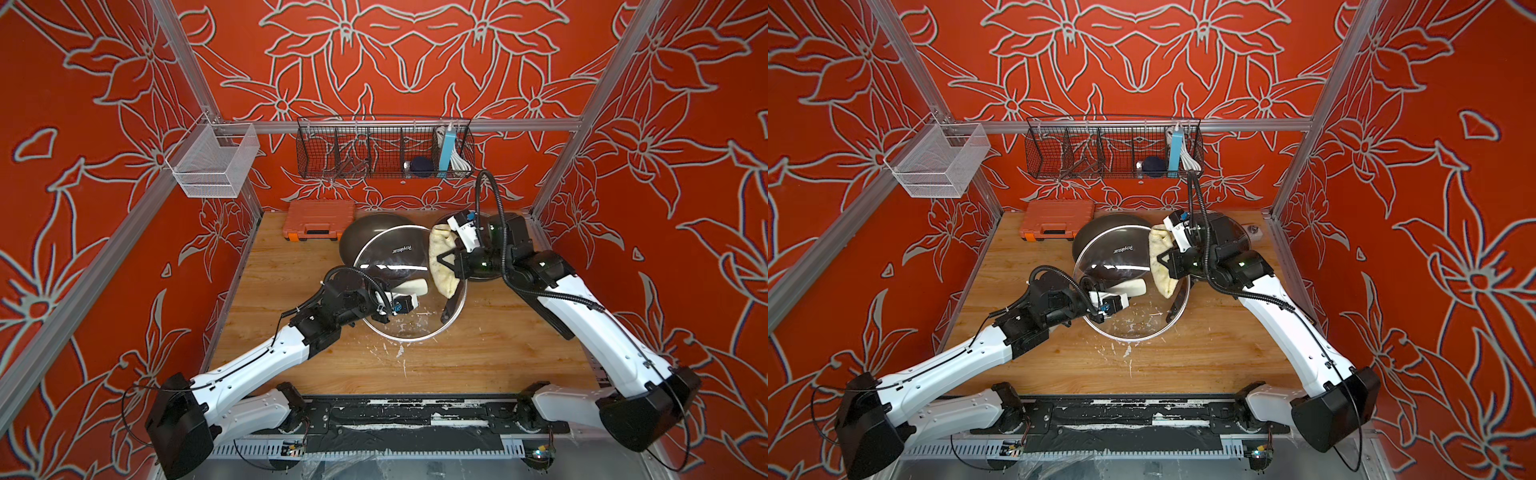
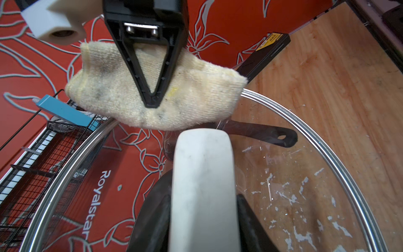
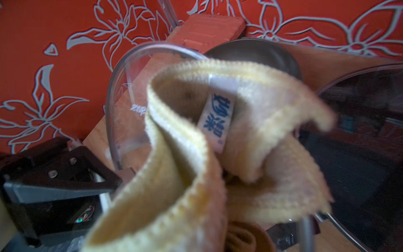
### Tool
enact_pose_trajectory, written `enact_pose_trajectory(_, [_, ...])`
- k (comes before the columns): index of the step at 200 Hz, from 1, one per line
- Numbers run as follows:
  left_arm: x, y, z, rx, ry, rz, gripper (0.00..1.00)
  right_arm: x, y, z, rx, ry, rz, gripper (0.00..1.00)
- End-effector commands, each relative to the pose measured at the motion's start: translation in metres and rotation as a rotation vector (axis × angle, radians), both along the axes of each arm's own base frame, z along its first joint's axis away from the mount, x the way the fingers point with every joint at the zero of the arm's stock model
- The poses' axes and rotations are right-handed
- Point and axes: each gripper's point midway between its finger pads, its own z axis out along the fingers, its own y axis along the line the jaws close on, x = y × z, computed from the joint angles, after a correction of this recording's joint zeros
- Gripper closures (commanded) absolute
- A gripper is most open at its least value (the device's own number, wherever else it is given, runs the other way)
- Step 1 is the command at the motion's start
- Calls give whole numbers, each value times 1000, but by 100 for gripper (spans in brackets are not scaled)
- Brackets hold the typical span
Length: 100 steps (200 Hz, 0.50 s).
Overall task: Wipe the pot lid with a cloth
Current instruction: Wipe the pot lid.
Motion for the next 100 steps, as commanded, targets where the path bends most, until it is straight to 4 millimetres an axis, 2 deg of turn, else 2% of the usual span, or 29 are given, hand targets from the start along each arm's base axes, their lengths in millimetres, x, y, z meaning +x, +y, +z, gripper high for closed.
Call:
enact_pose_trajectory(1, [-22, -5, 114, -211, -341, -105, 100, 10, -15, -1, -74, -62, -38, 100])
enact_pose_trajectory(38, [-26, -7, 109, -173, -358, -137, 100, 9, 6, 13, -43, -100, 64, 100])
enact_pose_trajectory(100, [-32, -10, 107, -156, -380, -178, 100, 0, 75, 16, -87, -145, 260, 100])
